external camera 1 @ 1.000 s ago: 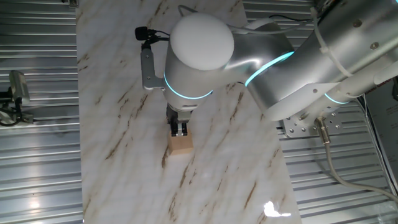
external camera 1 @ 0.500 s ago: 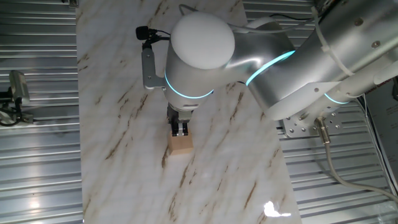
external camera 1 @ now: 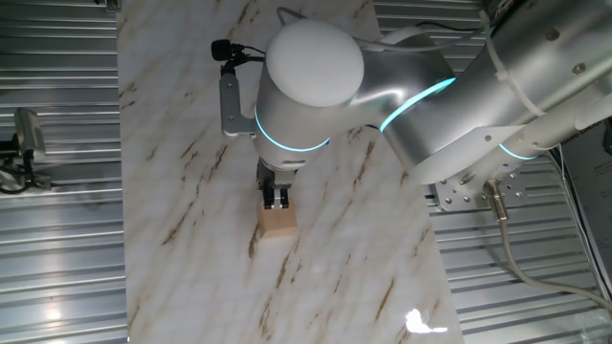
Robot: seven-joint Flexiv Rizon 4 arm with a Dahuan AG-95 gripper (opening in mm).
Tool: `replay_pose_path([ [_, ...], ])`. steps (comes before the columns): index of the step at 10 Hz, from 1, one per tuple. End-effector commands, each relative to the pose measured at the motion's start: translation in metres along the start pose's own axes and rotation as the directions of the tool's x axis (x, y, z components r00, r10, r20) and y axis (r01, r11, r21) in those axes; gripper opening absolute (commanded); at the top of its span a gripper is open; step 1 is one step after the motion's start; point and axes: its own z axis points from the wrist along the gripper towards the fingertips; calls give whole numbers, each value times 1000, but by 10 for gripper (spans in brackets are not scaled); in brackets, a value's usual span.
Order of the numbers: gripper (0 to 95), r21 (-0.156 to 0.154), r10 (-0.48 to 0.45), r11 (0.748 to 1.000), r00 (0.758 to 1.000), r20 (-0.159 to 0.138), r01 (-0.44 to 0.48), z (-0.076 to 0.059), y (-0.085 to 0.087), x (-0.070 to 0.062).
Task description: Approach and touch the side of the small block
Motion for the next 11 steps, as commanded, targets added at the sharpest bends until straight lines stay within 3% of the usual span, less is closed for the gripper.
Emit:
replay_pose_path([
  [1, 0, -9, -3, 1000, 1000, 10, 3, 6, -1, 1],
  [5, 0, -26, 33, 999, 999, 6, -33, 10, 12, -1],
  [8, 0, -19, 32, 999, 999, 2, -32, 11, 19, -5],
  [9, 0, 28, -18, 999, 1000, -3, 18, 11, 18, -5],
  [11, 0, 10, -19, 1000, 1000, 2, 19, 11, 18, -5],
])
